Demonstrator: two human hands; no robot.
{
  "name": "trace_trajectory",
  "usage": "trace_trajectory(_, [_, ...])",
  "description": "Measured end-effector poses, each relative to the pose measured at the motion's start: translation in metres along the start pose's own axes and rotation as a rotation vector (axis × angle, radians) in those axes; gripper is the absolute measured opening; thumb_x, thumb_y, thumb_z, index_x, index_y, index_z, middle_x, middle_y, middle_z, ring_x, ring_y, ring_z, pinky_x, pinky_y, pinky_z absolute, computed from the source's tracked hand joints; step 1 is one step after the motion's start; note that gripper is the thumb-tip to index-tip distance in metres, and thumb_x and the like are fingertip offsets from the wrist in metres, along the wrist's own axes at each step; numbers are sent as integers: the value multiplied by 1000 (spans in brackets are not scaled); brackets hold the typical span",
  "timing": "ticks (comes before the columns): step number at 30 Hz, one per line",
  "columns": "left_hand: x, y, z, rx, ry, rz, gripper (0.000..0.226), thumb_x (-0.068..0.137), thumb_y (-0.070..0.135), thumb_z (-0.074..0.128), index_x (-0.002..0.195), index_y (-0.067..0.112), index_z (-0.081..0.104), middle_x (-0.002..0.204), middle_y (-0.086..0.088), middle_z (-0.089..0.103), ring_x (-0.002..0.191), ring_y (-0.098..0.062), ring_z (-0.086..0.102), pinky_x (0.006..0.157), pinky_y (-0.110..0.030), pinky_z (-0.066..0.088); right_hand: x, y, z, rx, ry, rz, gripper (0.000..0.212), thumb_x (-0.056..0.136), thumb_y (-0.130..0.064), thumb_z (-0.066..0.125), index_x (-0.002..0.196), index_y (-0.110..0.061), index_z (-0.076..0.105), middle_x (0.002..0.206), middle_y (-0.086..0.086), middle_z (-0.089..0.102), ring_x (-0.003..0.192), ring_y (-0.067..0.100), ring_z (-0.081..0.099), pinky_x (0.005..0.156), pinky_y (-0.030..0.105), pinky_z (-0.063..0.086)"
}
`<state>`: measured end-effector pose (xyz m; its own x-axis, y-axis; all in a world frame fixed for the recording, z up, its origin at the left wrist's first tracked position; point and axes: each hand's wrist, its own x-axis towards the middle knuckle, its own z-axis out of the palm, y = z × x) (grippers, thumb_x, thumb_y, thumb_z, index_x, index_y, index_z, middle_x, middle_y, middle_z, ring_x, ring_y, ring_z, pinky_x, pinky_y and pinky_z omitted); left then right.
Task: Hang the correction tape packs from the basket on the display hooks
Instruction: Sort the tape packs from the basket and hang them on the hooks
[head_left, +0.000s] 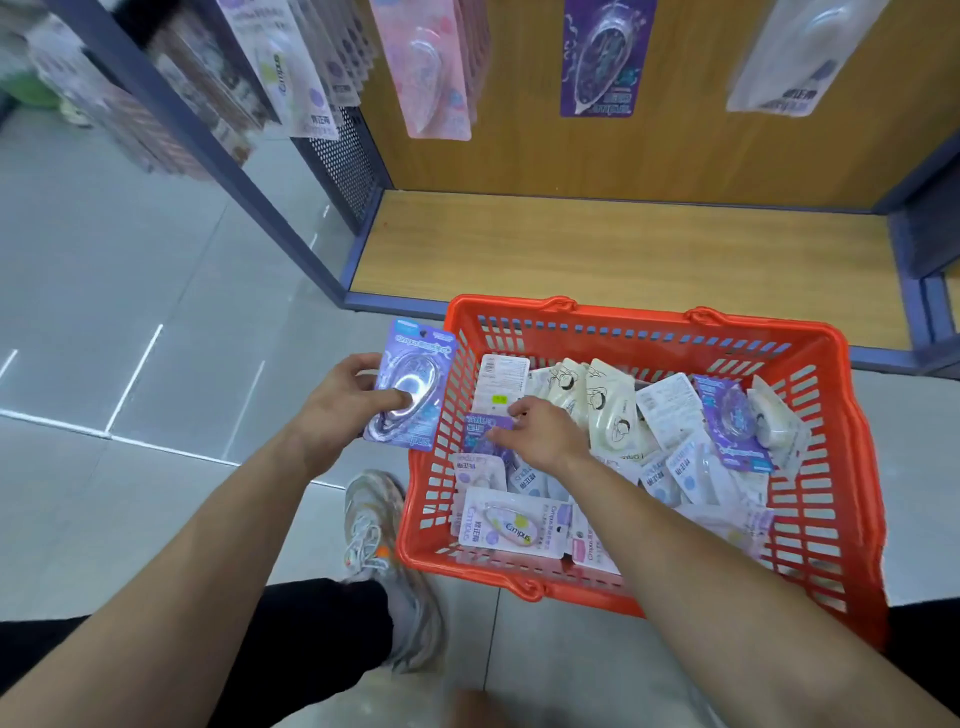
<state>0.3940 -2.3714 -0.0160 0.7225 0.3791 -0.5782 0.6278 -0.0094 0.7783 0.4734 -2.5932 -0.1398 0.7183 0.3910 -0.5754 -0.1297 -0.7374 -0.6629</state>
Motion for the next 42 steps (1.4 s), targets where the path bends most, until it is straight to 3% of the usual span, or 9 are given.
trace_trajectory(6, [4,-4,8,-15,-61,19,35,81,-2,78,112,11,66,113,-19,74,86,-27,75,71,-38,61,6,-4,0,226,6,30,19,80,-29,82,84,-15,69,75,-1,71,76,22,70,75,38,56])
trace_trajectory(10, [2,6,16,-69,-70,17,49,69,9,80,115,12,64,112,-15,75,98,-38,74,90,-56,57,-5,-15,-51,595,114,-18,5,89,-12,70,87,-17,68,86,5,75,71,18,72,60,33,60])
trace_trajectory(15, [-2,25,53,-138,-137,64,36,88,-8,69,119,7,59,115,-19,73,85,-27,74,71,-37,61,-44,-38,-129,765,66,-114,11,96,-8,63,95,-14,72,84,4,71,69,16,66,64,31,56])
trace_trajectory(20, [-10,46,113,-184,-347,92,44,91,-8,65,130,8,54,119,-17,72,98,-31,73,82,-48,61,-88,-25,-157,782,50,-166,8,98,-10,65,101,-14,71,80,-3,74,70,13,69,66,33,60])
trace_trajectory(24, [-15,60,156,-144,-423,110,44,91,-8,65,129,11,56,114,-11,75,91,-25,75,70,-43,63,-109,9,-170,842,173,-138,5,98,-16,66,103,-16,68,83,-3,74,72,16,70,67,37,60])
trace_trajectory(27, [-16,64,182,-109,-445,105,42,90,-5,69,127,12,58,114,-9,75,90,-24,76,67,-40,64,-117,31,-173,872,194,-125,11,100,-22,63,111,-19,66,89,-1,73,79,22,71,73,46,60])
trace_trajectory(31, [-19,64,205,-62,-448,133,34,88,7,77,117,17,63,108,-4,78,90,-21,77,67,-34,60,-120,37,-172,914,239,-136,24,102,-23,60,124,-14,66,104,4,76,89,22,74,65,38,61])
trace_trajectory(37, [-7,60,207,-79,-339,169,47,87,8,78,130,7,58,115,-8,76,104,-30,74,93,-50,58,-118,42,-165,879,150,-131,29,94,-16,73,121,-22,66,99,4,78,85,21,76,64,37,62])
trace_trajectory(42, [5,57,195,-87,-285,196,37,90,9,75,126,8,62,114,-11,76,101,-30,75,93,-50,58,-108,50,-173,902,104,-209,50,96,-2,65,139,-26,59,125,-3,72,113,17,69,82,31,59])
